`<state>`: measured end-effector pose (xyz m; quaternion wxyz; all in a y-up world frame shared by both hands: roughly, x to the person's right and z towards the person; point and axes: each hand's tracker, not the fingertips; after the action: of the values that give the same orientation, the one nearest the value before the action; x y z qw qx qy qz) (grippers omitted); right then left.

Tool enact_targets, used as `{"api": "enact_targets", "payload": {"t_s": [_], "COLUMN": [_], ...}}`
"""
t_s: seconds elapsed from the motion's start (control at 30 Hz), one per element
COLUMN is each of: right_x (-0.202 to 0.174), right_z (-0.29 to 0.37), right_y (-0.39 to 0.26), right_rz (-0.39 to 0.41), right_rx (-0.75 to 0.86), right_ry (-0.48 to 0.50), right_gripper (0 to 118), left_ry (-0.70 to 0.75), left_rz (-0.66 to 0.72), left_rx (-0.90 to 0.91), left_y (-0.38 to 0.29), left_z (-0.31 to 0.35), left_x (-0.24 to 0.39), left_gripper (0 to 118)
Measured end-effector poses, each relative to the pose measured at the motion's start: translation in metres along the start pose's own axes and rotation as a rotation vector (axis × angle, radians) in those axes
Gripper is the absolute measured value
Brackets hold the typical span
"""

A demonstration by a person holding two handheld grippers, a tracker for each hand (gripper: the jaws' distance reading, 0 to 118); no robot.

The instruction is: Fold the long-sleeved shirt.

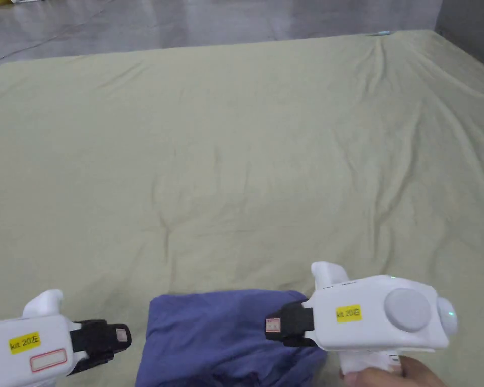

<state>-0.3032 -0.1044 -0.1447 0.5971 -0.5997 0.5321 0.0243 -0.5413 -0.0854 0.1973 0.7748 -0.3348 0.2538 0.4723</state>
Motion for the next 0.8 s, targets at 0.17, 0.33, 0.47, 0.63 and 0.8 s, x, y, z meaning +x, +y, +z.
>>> {"api": "enact_targets", "payload": {"t_s": [0.17, 0.33, 0.47, 0.63, 0.8], "right_x": [0.061, 0.076, 0.079, 0.084, 0.086], "right_z": [-0.049, -0.037, -0.033, -0.028, -0.029], "right_y": [-0.003, -0.001, 0.001, -0.003, -0.003], "right_rz": [-0.147, -0.142, -0.179, -0.225, -0.249], "right_rx": [-0.070, -0.106, -0.131, -0.132, -0.129], "right_ry": [-0.075, -0.064, -0.027, 0.033, 0.051], "right_gripper": [0, 0, 0, 0, 0], "left_ry": [-0.042, -0.144, -0.351, -0.601, -0.614], "left_rz": [0.060, 0.054, 0.180, 0.273, 0.301], "left_rx": [-0.028, -0.021, -0.058, -0.253, -0.356], "left_y": [-0.024, -0.018, -0.006, -0.007, 0.007], "left_z": [-0.007, -0.023, -0.082, -0.149, -0.167], "left_x": [-0.014, -0.018, -0.028, -0.029, -0.032], "left_gripper": [0, 32, 117, 116, 76]}}
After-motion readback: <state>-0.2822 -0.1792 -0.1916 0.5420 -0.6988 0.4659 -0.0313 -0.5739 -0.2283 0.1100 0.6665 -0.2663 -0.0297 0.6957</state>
